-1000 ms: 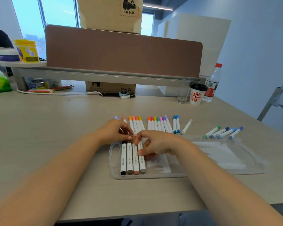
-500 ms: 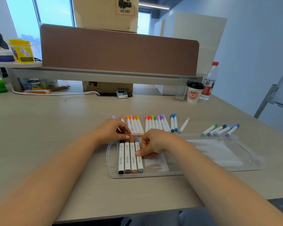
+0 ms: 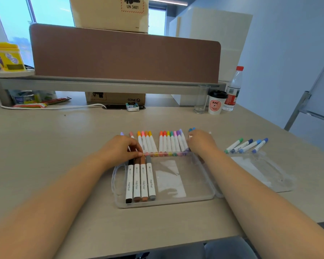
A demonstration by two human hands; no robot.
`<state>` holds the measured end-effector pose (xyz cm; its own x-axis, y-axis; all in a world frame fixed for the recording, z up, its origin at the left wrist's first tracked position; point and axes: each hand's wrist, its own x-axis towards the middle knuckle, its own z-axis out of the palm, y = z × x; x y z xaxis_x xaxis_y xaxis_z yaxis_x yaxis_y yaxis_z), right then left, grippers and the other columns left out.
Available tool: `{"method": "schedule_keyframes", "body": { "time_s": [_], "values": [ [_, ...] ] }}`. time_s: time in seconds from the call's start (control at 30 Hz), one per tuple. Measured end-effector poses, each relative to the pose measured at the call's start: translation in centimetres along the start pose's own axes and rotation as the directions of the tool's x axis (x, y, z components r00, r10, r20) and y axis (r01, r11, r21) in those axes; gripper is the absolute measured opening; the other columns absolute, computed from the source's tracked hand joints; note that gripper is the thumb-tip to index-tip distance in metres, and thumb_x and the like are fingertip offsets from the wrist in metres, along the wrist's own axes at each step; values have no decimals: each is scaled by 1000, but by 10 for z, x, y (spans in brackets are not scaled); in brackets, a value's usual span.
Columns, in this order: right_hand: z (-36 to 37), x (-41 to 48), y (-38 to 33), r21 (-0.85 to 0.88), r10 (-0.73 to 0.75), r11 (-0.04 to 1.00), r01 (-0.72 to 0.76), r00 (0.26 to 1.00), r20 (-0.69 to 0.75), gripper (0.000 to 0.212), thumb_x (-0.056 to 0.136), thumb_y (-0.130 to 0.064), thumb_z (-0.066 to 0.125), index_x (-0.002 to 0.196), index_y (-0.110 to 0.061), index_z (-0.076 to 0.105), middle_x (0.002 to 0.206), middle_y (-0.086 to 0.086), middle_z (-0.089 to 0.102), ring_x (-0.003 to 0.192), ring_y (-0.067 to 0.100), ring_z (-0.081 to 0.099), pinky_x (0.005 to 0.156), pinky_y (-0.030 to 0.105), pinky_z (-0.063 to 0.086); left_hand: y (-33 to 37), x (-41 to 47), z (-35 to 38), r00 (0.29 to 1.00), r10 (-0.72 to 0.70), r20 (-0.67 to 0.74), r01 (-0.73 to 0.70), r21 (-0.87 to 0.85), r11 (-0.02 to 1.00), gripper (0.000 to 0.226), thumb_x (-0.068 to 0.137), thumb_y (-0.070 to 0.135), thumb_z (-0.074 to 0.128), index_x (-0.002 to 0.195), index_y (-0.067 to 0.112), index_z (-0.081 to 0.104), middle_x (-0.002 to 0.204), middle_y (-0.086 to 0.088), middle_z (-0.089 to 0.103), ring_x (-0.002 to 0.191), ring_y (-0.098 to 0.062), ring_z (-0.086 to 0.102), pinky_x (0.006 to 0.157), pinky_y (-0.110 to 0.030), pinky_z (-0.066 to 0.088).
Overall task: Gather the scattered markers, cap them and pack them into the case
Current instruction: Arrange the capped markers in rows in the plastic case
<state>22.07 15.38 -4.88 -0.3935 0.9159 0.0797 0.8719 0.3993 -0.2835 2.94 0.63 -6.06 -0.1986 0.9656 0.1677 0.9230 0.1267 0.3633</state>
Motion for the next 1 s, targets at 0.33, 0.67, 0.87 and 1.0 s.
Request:
{"method": "schedule_keyframes", "body": {
  "time_s": [0.33,0.67,0.87,1.0],
  "values": [
    [5,5,18,51,73,996,-68,991,-114,28,87,-6,59,113,-4,51,109,14,60,89,26,55,72,32,43,3,0,3,999,14,-48,-11,78,997,20,87,31,61,101,19,69,102,4,67,80,-5,51,72,-16,37],
    [-2,0,22,208,158,971,-115,966,-204,30,86,3,56,116,-3,57,112,15,62,94,28,57,83,34,47,2,-1,3,1000,11,-26,-9,68,998,19,87,32,61,101,21,69,102,3,68,83,-5,53,74,-17,40],
    [-18,-19,9,548,112,835,37,965,-235,50,85,10,54,129,-12,51,130,7,54,113,23,54,82,24,43,4,-2,3,999,-6,-37,9,58,998,19,87,31,62,100,19,69,101,3,68,80,-5,52,74,-18,41],
    [-28,-30,-7,766,78,635,-105,994,71,51,86,7,54,132,-13,47,131,10,53,110,25,58,92,38,51,5,-4,2,999,-5,-50,8,57,998,19,87,31,62,99,19,69,102,2,68,81,-5,52,75,-18,42]
  ]
}}
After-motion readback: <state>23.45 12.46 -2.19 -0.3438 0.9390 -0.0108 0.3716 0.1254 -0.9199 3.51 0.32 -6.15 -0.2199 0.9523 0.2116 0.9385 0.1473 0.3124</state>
